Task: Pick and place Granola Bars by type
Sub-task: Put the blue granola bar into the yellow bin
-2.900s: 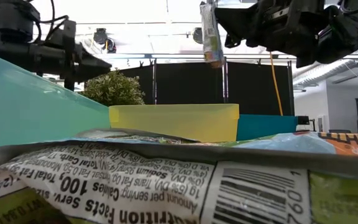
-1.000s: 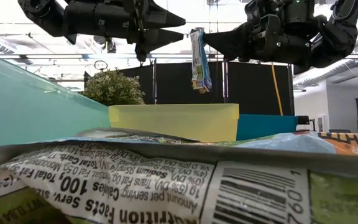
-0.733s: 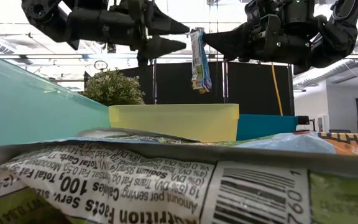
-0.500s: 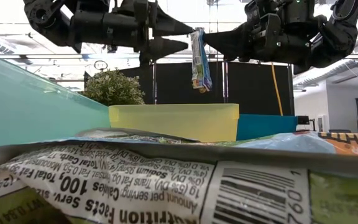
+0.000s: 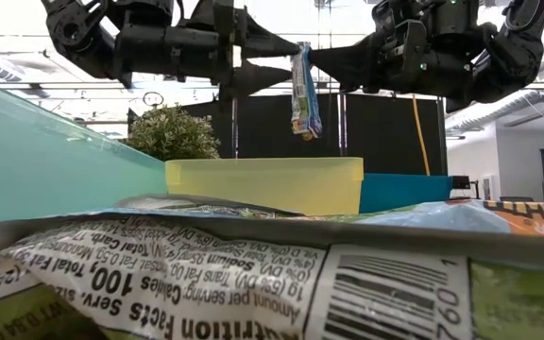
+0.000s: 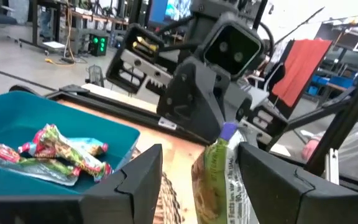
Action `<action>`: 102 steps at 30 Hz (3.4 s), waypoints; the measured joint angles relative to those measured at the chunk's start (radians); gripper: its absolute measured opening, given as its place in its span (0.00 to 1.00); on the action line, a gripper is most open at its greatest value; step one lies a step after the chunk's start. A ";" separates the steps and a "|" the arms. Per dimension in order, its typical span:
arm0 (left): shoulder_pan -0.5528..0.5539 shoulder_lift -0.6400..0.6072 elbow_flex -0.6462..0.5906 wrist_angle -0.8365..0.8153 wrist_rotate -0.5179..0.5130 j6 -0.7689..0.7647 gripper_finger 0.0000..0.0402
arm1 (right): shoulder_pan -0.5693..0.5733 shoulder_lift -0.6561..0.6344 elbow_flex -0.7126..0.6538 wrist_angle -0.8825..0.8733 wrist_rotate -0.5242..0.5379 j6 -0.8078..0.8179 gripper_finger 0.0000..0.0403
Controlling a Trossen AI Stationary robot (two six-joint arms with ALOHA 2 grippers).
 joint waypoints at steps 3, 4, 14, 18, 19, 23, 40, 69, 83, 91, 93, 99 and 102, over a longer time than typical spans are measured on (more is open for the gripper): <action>-0.001 0.020 0.025 -0.003 0.014 0.008 0.53 | 0.000 0.000 0.000 -0.003 0.000 0.000 0.00; 0.000 0.022 0.031 -0.004 0.017 0.009 0.53 | 0.000 0.000 0.000 -0.002 0.000 0.000 0.00; 0.000 0.031 0.070 -0.048 0.020 0.033 0.51 | 0.000 0.000 0.000 -0.007 -0.001 0.000 0.00; 0.000 0.031 0.070 -0.051 0.026 0.059 0.36 | 0.000 0.000 0.000 -0.008 0.000 0.000 0.00; -0.001 0.031 0.070 -0.052 0.030 0.066 0.30 | 0.000 0.000 0.000 -0.009 0.000 0.000 0.00; 0.000 0.031 0.070 -0.056 0.063 0.092 0.07 | 0.000 0.000 -0.001 -0.007 -0.007 0.000 0.00; 0.000 0.030 0.070 -0.083 0.077 0.118 0.06 | 0.000 0.000 -0.002 -0.024 -0.002 0.034 0.10; -0.002 0.015 0.071 -0.192 0.015 0.127 0.05 | 0.000 -0.368 -0.228 -0.186 0.212 0.088 0.49; 0.027 -0.067 -0.123 -0.063 -0.111 0.021 0.05 | -0.001 -0.595 -0.389 -0.187 0.213 0.164 0.48; 0.110 -0.066 -0.246 0.055 -0.039 -0.174 0.05 | -0.001 -0.596 -0.390 -0.187 0.212 0.163 0.48; 0.121 -0.060 -0.253 0.066 -0.020 -0.214 0.05 | -0.001 -0.596 -0.390 -0.186 0.212 0.163 0.48; 0.125 -0.059 -0.260 0.051 -0.006 -0.257 0.05 | -0.001 -0.596 -0.390 -0.184 0.212 0.162 0.48; 0.126 -0.047 -0.260 0.041 -0.018 -0.260 0.05 | -0.001 -0.596 -0.390 -0.178 0.212 0.161 0.48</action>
